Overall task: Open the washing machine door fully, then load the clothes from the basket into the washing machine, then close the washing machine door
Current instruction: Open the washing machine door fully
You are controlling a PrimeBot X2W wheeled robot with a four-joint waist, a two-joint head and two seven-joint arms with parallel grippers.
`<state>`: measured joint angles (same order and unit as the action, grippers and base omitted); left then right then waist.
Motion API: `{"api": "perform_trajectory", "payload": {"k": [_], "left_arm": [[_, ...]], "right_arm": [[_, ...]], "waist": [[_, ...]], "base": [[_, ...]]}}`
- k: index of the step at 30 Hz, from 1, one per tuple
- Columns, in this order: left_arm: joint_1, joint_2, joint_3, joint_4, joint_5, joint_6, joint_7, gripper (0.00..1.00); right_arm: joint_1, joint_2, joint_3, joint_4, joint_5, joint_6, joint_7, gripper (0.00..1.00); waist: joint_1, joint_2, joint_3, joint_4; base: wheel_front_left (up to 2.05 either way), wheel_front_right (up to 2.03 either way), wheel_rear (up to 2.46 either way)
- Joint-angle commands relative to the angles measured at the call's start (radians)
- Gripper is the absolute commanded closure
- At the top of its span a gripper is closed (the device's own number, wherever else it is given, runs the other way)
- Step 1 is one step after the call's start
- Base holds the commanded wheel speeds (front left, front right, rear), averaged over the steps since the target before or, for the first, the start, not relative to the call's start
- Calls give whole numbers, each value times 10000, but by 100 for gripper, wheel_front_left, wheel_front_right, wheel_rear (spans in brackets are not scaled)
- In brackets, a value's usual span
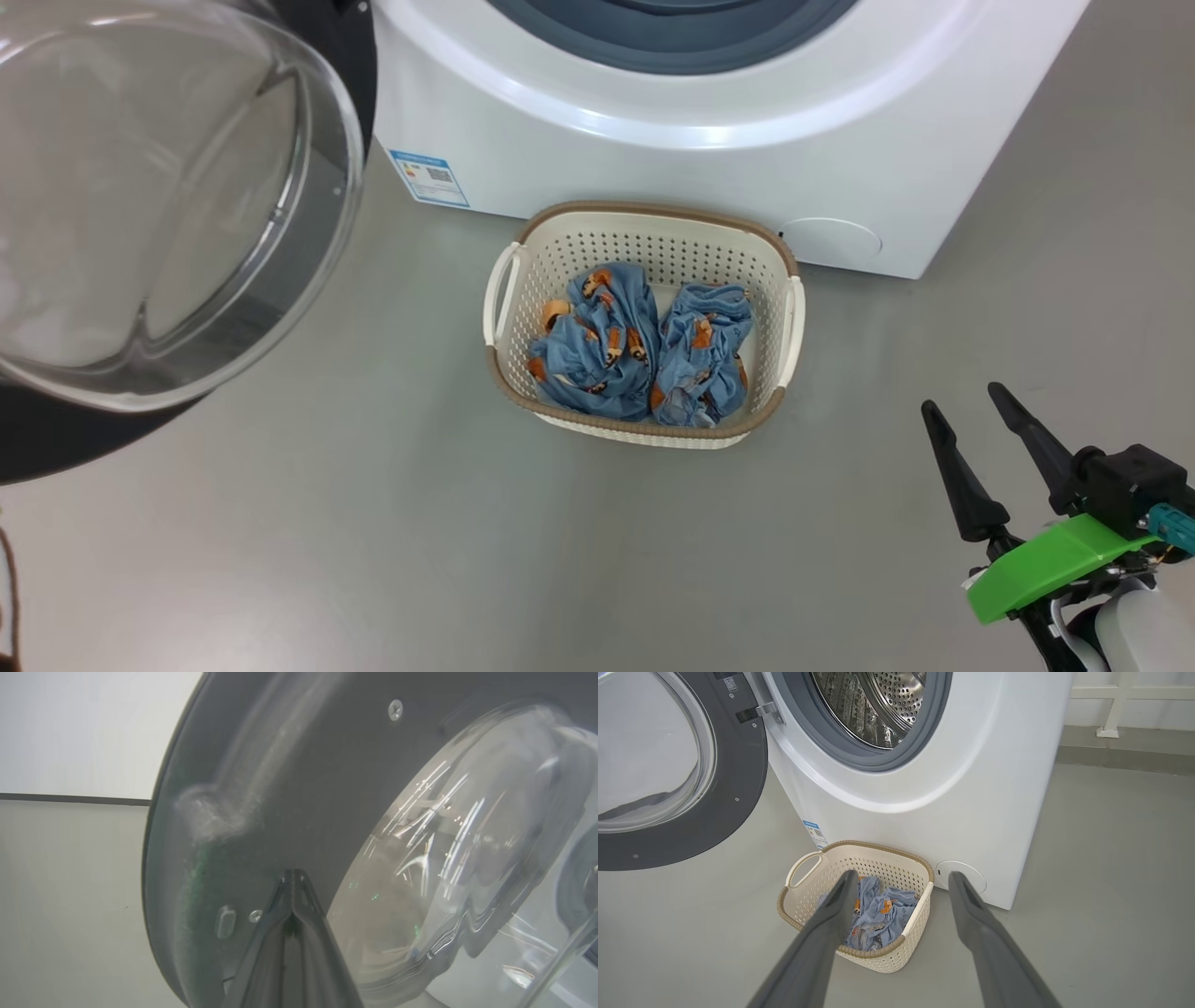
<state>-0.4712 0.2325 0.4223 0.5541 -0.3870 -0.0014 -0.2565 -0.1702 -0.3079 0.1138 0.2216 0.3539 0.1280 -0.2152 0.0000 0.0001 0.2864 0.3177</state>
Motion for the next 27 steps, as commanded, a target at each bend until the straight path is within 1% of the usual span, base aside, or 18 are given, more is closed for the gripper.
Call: {"api": "perform_trajectory", "payload": {"k": [1,7,10,13,19,22,27], "left_arm": [[-233,642,428,-135,128,3,-53,100],[-321,490,968,-24,760,-309,-53,100],[-261,388,1098,-238,1110,-557,-53,100],[-140,198,1158,-742,1445,-772,-53,100],[227,-411,995,-2398,1876,-1130,-53,100],[543,-868,721,-3441,2042,-1201,-53,100],[1042,-1316,171,-4747,2115,-1259,-53,100]], "right_arm": [[-172,-129,209,-263,34,27,-6,0],[-154,-170,182,-324,65,27,44,0],[-107,-93,141,-285,89,27,15,0],[-41,12,77,-216,155,27,-36,0],[112,220,41,-45,207,27,-165,0],[169,306,40,31,191,27,-223,0],[112,386,88,103,118,27,-302,0]], "waist": [[0,-1,52,-59],[0,-1,18,-175],[0,-1,-132,-207],[0,-1,-294,-202],[0,-1,-636,-220],[0,-1,-777,-274],[0,-1,-956,-529]], "base": [[0,0,0],[0,0,0],[0,0,0],[0,0,0],[0,0,0],[0,0,0],[0,0,0]]}}
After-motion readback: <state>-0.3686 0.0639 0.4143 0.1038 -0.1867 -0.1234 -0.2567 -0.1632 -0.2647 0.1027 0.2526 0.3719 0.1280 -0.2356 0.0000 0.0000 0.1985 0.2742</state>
